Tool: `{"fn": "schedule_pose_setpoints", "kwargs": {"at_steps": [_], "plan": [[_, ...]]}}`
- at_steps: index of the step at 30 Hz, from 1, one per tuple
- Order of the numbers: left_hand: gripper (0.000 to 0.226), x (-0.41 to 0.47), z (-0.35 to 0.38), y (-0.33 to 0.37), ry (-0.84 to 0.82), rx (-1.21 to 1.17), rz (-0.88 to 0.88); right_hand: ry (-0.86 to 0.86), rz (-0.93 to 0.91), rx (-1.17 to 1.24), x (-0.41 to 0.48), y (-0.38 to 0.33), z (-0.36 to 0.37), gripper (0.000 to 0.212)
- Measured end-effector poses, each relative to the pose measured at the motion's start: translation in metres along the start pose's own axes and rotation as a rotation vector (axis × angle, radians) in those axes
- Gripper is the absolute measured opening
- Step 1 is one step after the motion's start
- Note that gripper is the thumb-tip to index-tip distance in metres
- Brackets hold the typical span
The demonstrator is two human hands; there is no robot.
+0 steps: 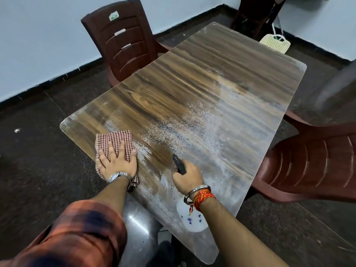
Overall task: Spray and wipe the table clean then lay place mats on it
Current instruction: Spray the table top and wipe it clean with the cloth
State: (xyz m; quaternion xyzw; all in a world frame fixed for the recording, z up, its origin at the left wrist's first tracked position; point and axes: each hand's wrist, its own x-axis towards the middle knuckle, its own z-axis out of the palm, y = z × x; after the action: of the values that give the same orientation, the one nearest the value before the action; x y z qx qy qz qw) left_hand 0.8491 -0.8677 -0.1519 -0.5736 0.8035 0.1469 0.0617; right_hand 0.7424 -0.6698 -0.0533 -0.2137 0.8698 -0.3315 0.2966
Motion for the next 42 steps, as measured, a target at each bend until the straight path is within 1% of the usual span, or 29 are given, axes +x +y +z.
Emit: {"fn": "schedule_pose_setpoints", "kwargs": {"at_steps": [2, 5, 7, 9, 11, 15, 17, 18, 21, 24, 25, 30, 33, 35, 37, 40, 42], "plan": [[0.072, 0.004, 0.001, 0.005, 0.004, -0.009, -0.045, -0.014, -0.008, -0.017, 0.011, -0.002, -0.002, 0.003], [0.071, 0.010, -0.001, 0.010, 0.037, -0.025, -0.099, 0.010, -0.024, 0.015, 0.021, -0.005, -0.005, 0.010], [0.070, 0.012, -0.001, 0.012, 0.054, -0.009, -0.105, 0.007, -0.043, 0.019, 0.025, -0.006, -0.010, 0.011], [0.069, 0.007, 0.000, 0.014, 0.028, 0.028, -0.084, -0.005, -0.061, 0.006, 0.027, -0.004, -0.014, 0.011], [0.067, -0.003, 0.005, 0.021, -0.001, 0.065, -0.019, -0.033, -0.088, -0.010, 0.029, 0.000, -0.017, 0.010], [0.065, -0.055, 0.028, 0.071, -0.028, 0.114, 0.226, -0.118, -0.162, -0.001, 0.031, 0.008, -0.031, 0.004], [0.066, -0.091, 0.041, 0.100, -0.047, 0.147, 0.311, -0.149, -0.189, 0.012, 0.031, 0.017, -0.043, 0.015], [0.068, -0.105, 0.046, 0.111, -0.059, 0.147, 0.325, -0.159, -0.197, 0.009, 0.031, 0.022, -0.048, 0.017], [0.068, -0.144, 0.056, 0.128, -0.057, 0.098, 0.261, -0.203, -0.238, -0.025, 0.028, 0.039, -0.066, 0.011], [0.066, -0.179, 0.066, 0.138, -0.030, 0.036, 0.130, -0.278, -0.306, -0.082, 0.020, 0.054, -0.084, 0.020], [0.066, -0.192, 0.069, 0.141, -0.020, 0.011, 0.076, -0.302, -0.324, -0.106, 0.017, 0.059, -0.089, 0.019], [0.067, -0.236, 0.082, 0.143, -0.011, -0.064, -0.147, -0.400, -0.359, -0.134, 0.001, 0.074, -0.096, 0.003], [0.072, -0.238, 0.078, 0.143, -0.012, -0.088, -0.181, -0.437, -0.355, -0.112, 0.000, 0.068, -0.096, 0.002], [0.075, -0.234, 0.079, 0.144, 0.000, -0.092, -0.210, -0.433, -0.358, -0.092, 0.004, 0.058, -0.095, 0.007], [0.072, -0.228, 0.081, 0.145, 0.020, -0.097, -0.268, -0.396, -0.382, -0.098, 0.011, 0.045, -0.095, 0.011], [0.066, -0.206, 0.077, 0.143, 0.054, -0.128, -0.369, -0.343, -0.399, -0.086, 0.027, 0.023, -0.094, 0.025], [0.065, -0.183, 0.071, 0.138, 0.068, -0.146, -0.417, -0.344, -0.406, -0.090, 0.039, 0.009, -0.089, 0.026]]}}
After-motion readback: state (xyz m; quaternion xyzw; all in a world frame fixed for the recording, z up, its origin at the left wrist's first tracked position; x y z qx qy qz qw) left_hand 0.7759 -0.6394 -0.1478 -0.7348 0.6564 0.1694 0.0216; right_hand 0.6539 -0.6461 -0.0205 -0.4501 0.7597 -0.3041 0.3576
